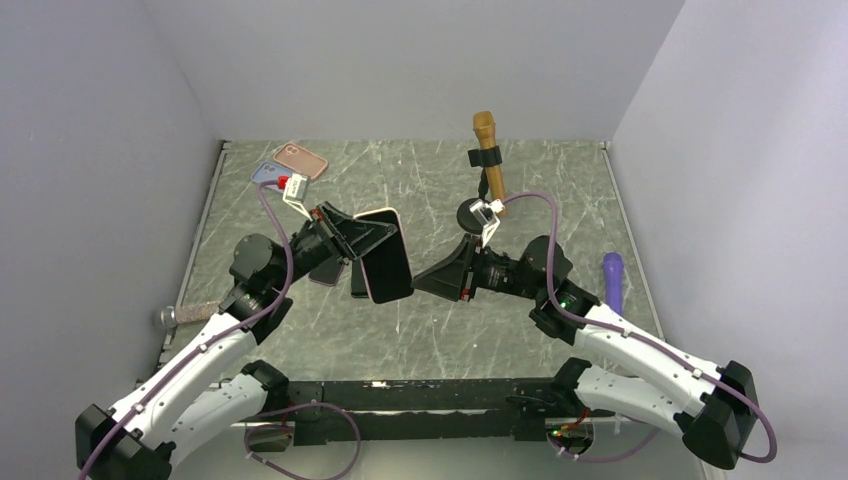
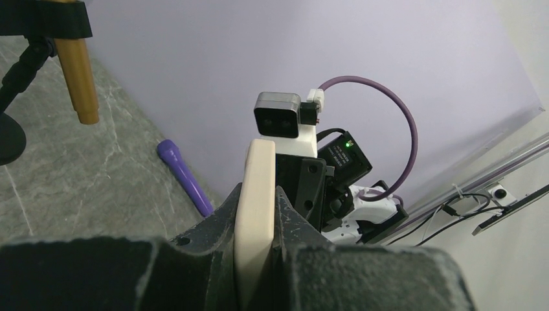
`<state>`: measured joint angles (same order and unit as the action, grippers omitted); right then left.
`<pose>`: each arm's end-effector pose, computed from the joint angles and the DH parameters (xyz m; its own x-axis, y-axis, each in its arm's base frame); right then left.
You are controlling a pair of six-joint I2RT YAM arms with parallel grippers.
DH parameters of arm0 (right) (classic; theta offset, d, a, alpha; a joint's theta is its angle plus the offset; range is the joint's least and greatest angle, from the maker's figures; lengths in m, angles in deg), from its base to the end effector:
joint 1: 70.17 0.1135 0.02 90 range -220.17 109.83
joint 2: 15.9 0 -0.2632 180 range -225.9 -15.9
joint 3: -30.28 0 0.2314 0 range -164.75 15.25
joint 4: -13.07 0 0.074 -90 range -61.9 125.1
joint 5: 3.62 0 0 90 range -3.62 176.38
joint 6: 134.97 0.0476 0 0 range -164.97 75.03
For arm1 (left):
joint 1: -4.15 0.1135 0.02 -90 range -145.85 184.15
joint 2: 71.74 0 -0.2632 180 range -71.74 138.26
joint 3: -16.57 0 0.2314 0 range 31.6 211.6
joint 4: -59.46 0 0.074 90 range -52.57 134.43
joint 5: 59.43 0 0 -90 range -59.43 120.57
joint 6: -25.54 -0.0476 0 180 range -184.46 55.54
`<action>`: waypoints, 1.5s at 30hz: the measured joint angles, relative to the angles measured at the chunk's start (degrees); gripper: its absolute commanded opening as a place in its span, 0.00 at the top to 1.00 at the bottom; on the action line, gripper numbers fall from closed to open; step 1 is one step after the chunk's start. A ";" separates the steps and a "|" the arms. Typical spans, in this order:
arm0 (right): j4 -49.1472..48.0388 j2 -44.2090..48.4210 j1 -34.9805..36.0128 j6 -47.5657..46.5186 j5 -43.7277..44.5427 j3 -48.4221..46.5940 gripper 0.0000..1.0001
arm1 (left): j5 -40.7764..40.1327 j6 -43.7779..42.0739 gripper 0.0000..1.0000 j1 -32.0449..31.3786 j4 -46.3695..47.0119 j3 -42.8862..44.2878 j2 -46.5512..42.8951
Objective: Take the phone out of the phone case
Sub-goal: Remove the phone case from the phone.
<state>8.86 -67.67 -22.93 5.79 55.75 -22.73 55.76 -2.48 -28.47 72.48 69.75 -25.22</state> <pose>0.1200 0.1654 0.3362 -0.7152 0.2082 -0.6672 -0.6674 0.0800 0.7404 0.1398 -0.1135 0.3707 -0.5954 -0.5674 -0.5689 0.6381 0.0963 -0.7639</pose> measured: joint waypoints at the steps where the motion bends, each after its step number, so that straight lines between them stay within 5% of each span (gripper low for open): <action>1: -0.39 -0.07 -0.07 0.26 -0.04 0.26 0.74 | 0.13 0.13 1.00 0.04 0.02 0.00 0.20; 27: 2.23 2.91 0.11 -1.77 -1.42 0.94 0.62 | 1.09 -0.52 1.00 0.28 -3.37 0.00 0.59; 34: 1.07 1.55 0.09 -1.25 -1.92 0.98 0.71 | 1.18 1.64 1.00 0.31 -0.68 -0.24 1.38; 45: -7.96 -2.38 0.11 3.17 -3.87 3.26 0.72 | 2.43 5.44 1.00 0.28 4.96 -1.90 4.33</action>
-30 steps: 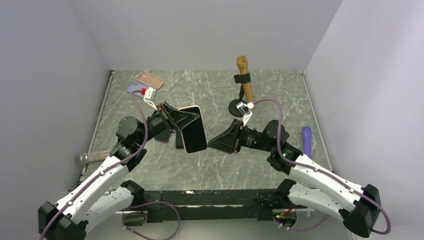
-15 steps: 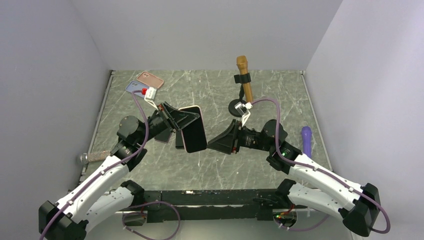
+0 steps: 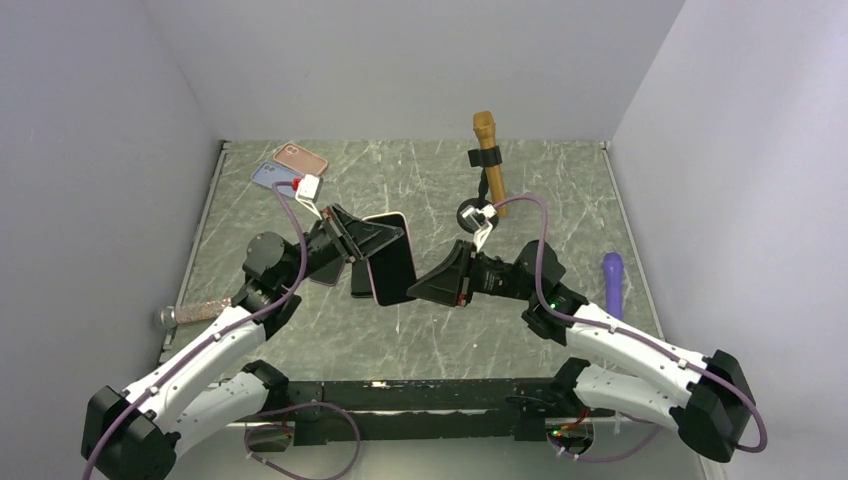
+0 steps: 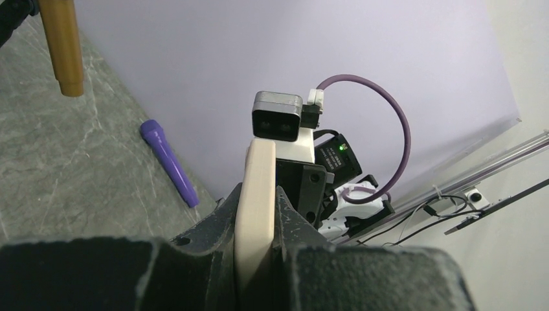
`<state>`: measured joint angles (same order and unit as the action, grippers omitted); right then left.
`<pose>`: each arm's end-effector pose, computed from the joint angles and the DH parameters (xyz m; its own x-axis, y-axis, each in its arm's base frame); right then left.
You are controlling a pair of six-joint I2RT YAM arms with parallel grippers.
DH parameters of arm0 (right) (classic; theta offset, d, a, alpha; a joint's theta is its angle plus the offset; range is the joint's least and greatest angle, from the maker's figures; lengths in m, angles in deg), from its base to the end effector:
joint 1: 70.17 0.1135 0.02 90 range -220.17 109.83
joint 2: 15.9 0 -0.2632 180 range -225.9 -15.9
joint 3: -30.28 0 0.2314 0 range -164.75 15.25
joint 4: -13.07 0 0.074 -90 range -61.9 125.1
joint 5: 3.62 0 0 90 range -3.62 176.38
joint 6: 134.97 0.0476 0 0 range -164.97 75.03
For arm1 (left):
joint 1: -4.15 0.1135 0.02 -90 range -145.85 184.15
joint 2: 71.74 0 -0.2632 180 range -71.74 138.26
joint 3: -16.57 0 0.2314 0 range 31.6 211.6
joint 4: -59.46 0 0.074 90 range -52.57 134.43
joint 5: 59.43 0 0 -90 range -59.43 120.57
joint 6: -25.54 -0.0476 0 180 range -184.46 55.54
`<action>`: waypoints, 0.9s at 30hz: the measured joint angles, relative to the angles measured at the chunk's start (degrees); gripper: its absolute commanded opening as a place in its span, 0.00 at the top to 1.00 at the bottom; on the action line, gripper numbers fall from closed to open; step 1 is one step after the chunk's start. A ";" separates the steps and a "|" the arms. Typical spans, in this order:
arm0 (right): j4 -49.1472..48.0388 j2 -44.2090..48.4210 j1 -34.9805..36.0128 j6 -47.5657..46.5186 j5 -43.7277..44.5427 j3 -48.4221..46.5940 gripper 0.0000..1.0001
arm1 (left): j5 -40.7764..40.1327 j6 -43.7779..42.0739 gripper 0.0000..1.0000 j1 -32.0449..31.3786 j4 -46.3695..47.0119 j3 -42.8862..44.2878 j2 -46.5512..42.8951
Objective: Take the phone out of the phone case
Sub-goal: Remove the phone case from the phone.
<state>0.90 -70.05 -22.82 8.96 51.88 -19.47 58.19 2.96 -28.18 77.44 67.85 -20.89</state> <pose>0.1216 0.1718 0.3244 -0.7434 0.1762 -0.6453 -0.6548 0.0053 0.7558 0.1534 -0.1232 0.3560 -0.6783 -0.5389 -0.4995 0.5711 0.0412 -0.8199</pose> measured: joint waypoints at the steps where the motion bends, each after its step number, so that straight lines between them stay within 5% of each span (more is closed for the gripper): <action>1: -1.75 -0.59 0.00 0.81 -0.22 0.63 0.72 | 0.02 0.46 1.00 -0.04 0.57 -0.55 0.07; 11: -15.15 -7.74 0.39 9.22 -0.87 4.28 0.75 | -2.60 2.99 1.00 -3.15 6.23 -7.17 0.39; 19: -30.56 -15.89 0.57 16.70 -2.69 6.36 0.99 | -3.74 2.58 1.00 -3.87 6.49 -7.74 0.85; 22: -32.65 -16.79 0.46 17.92 -2.89 6.82 1.00 | -3.98 2.19 0.99 -3.87 5.86 -7.74 0.74; 27: -32.17 -16.39 0.52 17.99 -2.89 6.84 1.00 | -3.96 1.18 0.69 -3.89 3.06 -6.91 -0.07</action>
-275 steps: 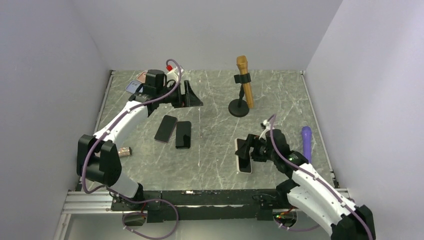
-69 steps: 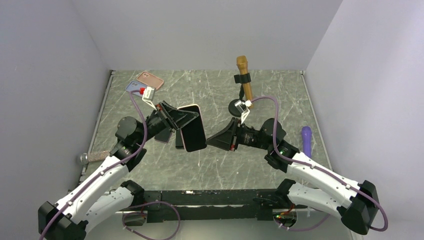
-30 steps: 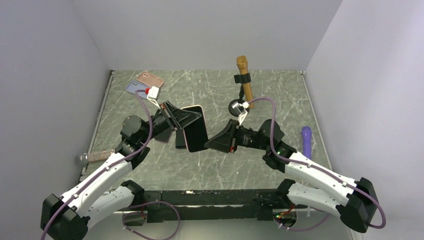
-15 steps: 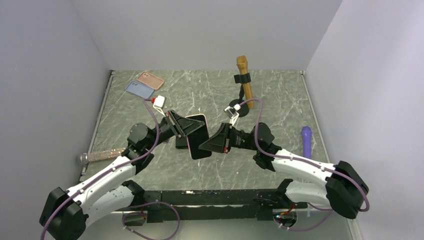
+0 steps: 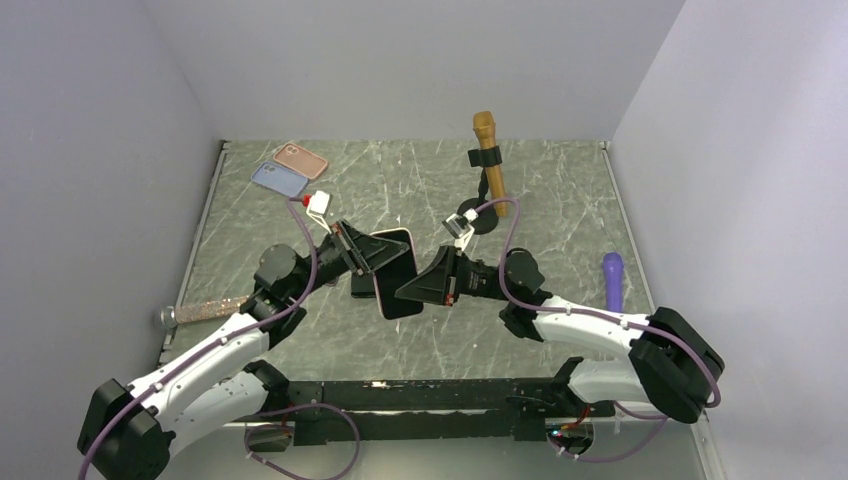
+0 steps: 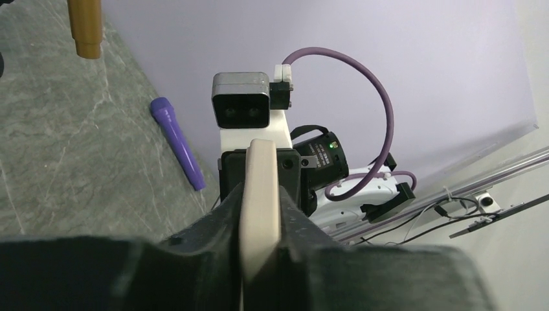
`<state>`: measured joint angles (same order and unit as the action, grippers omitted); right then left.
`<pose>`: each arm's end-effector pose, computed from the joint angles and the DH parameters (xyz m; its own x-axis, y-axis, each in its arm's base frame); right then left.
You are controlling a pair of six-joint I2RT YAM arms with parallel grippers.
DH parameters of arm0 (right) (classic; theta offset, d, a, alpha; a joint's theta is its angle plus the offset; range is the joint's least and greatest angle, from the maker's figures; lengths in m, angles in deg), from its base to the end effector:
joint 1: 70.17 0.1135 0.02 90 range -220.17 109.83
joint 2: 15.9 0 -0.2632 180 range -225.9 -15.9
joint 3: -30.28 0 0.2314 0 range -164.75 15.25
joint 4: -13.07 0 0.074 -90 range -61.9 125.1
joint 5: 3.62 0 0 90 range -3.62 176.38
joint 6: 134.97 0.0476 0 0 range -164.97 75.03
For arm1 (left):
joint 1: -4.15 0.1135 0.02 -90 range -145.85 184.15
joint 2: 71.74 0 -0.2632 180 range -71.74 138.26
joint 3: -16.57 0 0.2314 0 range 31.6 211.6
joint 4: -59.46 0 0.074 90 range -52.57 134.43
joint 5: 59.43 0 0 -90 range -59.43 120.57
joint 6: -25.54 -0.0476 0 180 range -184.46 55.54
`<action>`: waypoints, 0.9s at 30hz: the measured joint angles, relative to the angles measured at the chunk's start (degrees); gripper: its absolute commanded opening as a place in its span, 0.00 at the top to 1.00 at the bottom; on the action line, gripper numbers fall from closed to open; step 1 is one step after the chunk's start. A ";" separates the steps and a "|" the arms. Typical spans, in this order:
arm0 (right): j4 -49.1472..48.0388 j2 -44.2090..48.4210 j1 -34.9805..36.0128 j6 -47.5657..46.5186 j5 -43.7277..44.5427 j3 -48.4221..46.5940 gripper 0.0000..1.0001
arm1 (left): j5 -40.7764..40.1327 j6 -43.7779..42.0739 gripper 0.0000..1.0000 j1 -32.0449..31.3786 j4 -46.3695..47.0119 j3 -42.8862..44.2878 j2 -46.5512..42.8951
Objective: Take the phone out of the phone case
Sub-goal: Remove the phone case from the phone.
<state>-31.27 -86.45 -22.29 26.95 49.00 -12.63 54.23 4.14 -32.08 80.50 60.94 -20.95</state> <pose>0.1425 0.2007 0.2865 -0.8712 0.1628 -0.4631 -0.4872 -0.1711 0.8564 0.1479 -0.1321 0.3212 -0.7214 -0.5287 -0.4474 0.5014 0.0470 -0.8639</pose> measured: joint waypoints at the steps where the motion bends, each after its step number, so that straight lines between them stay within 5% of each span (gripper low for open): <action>1: 0.17 0.22 0.07 -0.11 0.02 0.00 1.00 | 0.07 -0.33 0.62 -0.07 -0.74 0.28 -0.26; 11: 7.13 5.97 0.55 -2.36 0.24 -0.02 1.00 | 1.99 -6.99 0.01 -0.94 -12.20 5.11 -7.43; 22: 10.40 9.62 0.07 -4.09 0.96 -0.04 1.00 | -10.21 -30.01 0.01 -0.94 -47.08 20.02 -20.44; 27: 11.78 10.05 -0.07 -5.07 0.94 -0.09 1.00 | -11.74 -38.51 0.12 -0.94 -58.42 23.28 -24.11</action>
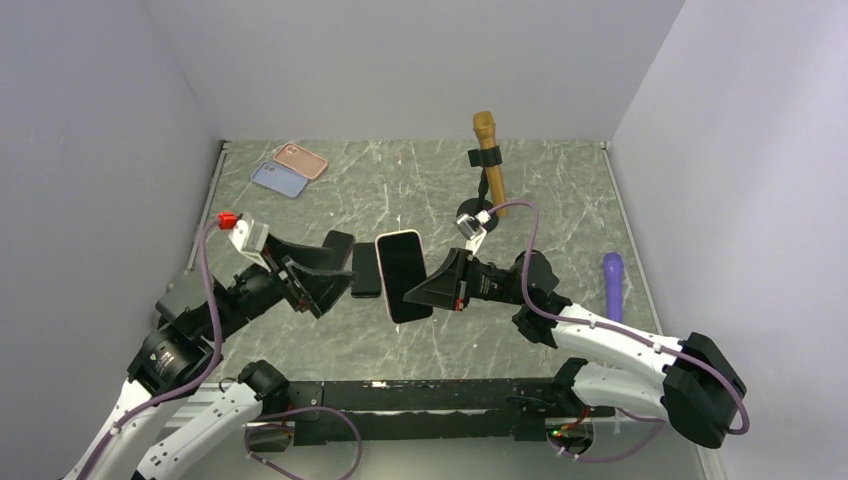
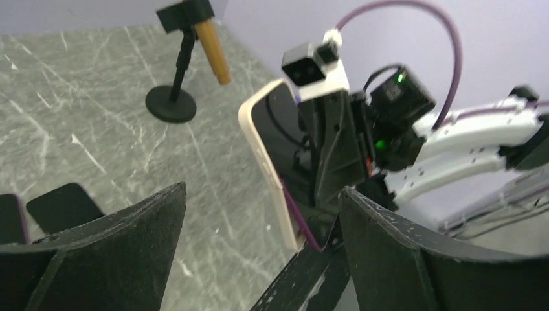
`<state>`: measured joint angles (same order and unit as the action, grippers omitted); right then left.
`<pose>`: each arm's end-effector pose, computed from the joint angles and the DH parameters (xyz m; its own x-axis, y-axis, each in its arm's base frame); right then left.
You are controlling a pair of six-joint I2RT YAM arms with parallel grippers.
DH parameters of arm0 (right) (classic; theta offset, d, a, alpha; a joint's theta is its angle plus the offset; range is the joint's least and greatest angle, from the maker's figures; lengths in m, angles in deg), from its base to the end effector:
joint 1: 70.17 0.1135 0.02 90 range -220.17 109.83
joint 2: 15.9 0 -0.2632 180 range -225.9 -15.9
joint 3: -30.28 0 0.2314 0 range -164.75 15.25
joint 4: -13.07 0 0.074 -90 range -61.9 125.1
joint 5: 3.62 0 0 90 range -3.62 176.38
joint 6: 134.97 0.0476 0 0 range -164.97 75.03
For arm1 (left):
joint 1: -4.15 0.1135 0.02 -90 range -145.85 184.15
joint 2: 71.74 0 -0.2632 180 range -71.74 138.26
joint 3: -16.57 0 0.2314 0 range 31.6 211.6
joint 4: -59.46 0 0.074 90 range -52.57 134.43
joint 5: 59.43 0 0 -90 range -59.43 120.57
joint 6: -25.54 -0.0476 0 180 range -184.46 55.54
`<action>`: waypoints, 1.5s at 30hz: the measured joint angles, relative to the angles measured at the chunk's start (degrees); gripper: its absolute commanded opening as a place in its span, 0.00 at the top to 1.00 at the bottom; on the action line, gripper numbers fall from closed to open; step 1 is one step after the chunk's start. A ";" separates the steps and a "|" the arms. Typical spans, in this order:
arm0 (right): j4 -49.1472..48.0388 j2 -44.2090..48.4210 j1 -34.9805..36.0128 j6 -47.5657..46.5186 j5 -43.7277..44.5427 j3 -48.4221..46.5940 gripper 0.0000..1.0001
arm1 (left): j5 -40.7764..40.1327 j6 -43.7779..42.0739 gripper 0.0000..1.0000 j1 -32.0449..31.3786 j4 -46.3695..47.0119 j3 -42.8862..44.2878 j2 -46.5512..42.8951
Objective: Take the phone out of the phone case
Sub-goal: Remove the phone case from the phone.
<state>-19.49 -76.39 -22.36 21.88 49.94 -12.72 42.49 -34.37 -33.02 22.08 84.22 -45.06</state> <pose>0.1265 0.1816 0.3022 -0.8336 0.1818 -0.5216 -0.5463 -0.1318 0.8271 0.0577 -0.0561 0.3909 -0.3356 -0.3612 -0.8700 0.6786 0.5479 -0.4892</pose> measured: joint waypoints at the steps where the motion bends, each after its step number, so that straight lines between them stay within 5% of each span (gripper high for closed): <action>1: 0.52 0.22 0.02 -0.31 0.00 -0.02 1.00 | 0.48 -0.98 0.13 0.00 -1.29 0.26 -0.07; 8: 1.22 0.92 0.00 -1.11 0.00 -0.02 1.00 | 13.42 -0.68 0.35 0.00 -2.27 -4.15 3.28; 16: 0.81 0.94 0.00 -0.76 0.02 -0.02 1.00 | 21.59 5.73 0.36 -0.61 4.13 -14.49 3.82; 37: -0.07 1.03 -0.55 -0.39 0.17 -0.02 1.00 | 24.30 10.05 0.64 -4.15 13.57 -16.15 8.17; 45: -0.76 0.66 -0.83 0.24 0.15 0.13 1.00 | 25.27 9.62 0.49 -4.17 14.27 -16.13 9.38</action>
<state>-20.26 -75.74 -23.19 22.12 50.09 -12.59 67.76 -24.75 -37.19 36.35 68.09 -35.69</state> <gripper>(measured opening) 0.109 0.448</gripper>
